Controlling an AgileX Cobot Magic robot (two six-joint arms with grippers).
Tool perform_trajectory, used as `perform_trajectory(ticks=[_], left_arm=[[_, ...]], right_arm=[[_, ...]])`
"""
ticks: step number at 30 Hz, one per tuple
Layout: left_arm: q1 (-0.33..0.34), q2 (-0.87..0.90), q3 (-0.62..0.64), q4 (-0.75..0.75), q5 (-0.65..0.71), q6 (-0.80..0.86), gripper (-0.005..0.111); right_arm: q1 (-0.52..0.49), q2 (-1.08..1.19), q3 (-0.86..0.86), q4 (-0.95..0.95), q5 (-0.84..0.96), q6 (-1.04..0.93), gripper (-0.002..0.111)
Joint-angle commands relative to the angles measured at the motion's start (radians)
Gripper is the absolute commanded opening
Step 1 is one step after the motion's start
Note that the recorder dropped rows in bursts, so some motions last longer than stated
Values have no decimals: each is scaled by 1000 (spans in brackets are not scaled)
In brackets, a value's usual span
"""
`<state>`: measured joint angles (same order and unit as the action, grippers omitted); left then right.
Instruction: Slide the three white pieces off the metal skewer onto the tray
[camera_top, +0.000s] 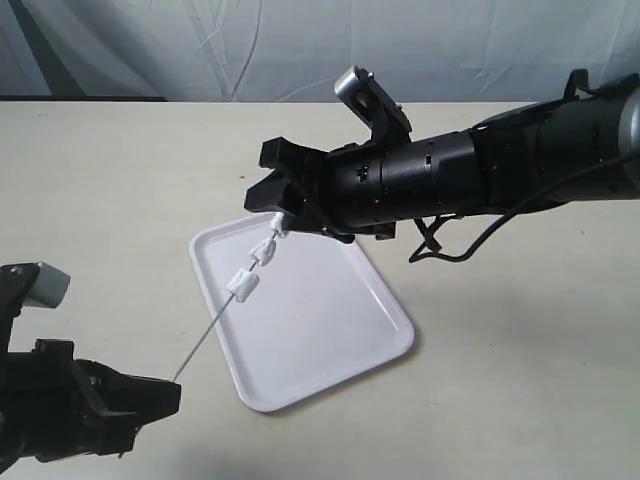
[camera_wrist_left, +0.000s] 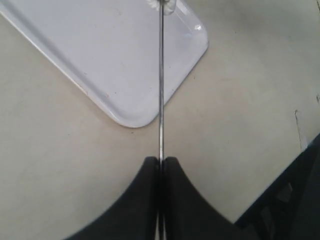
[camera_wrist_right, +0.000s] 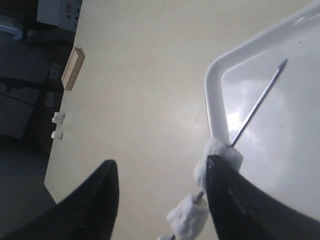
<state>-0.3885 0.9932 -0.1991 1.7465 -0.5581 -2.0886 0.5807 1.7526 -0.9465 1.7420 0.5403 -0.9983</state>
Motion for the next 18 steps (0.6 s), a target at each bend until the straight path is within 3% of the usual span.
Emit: perform_trajectory(ticks=[1, 18], left_arm=[[-4, -12, 3, -2, -17, 3, 0], [-4, -56, 3, -2, 65, 3, 0]], right_arm=[[1, 3, -6, 2, 3, -12, 51], [1, 3, -6, -19, 27, 10, 51]])
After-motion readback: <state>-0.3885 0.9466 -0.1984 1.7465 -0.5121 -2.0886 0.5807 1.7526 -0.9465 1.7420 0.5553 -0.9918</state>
